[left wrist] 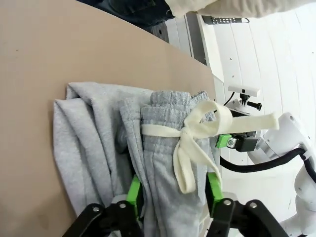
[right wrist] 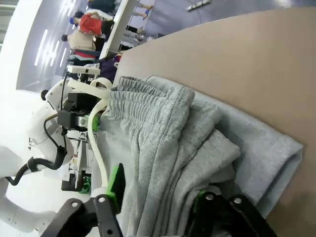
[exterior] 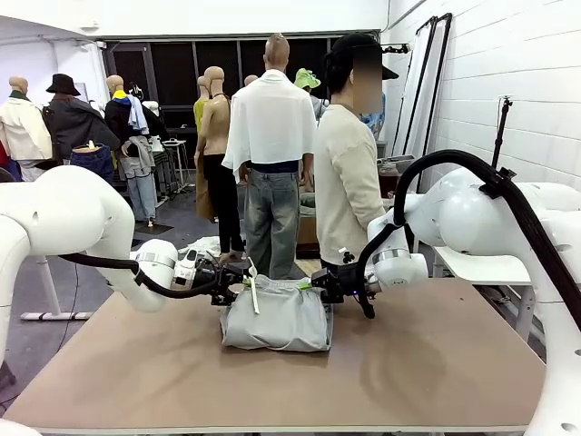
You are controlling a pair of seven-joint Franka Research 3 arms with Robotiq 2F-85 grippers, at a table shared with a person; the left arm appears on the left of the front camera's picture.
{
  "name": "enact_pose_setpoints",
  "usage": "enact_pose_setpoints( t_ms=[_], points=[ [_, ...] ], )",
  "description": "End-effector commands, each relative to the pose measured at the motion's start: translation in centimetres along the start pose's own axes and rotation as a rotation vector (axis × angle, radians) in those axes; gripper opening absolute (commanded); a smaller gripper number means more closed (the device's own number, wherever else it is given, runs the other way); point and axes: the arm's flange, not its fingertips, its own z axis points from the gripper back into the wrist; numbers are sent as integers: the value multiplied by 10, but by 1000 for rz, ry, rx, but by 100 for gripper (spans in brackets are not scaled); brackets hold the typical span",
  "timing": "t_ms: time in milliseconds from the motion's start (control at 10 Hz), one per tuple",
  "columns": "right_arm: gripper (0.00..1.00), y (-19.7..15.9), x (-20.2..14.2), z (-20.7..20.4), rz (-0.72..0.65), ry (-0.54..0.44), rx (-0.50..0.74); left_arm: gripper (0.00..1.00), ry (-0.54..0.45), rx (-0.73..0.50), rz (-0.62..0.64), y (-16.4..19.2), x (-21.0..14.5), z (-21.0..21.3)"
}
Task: Fold the training pants.
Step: Fold the Training pants in half.
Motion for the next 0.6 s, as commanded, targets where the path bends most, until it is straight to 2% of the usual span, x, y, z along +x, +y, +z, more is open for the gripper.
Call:
enact_pose_setpoints(
  t_ms=[0, 500],
  points=[
    [100, 4, -5, 14, -30, 13, -66, 100, -9, 34, 31, -5, -7, 16],
    [100, 9, -6, 67, -36, -26, -196, 100, -66, 51, 41, -1, -28, 60]
  ],
)
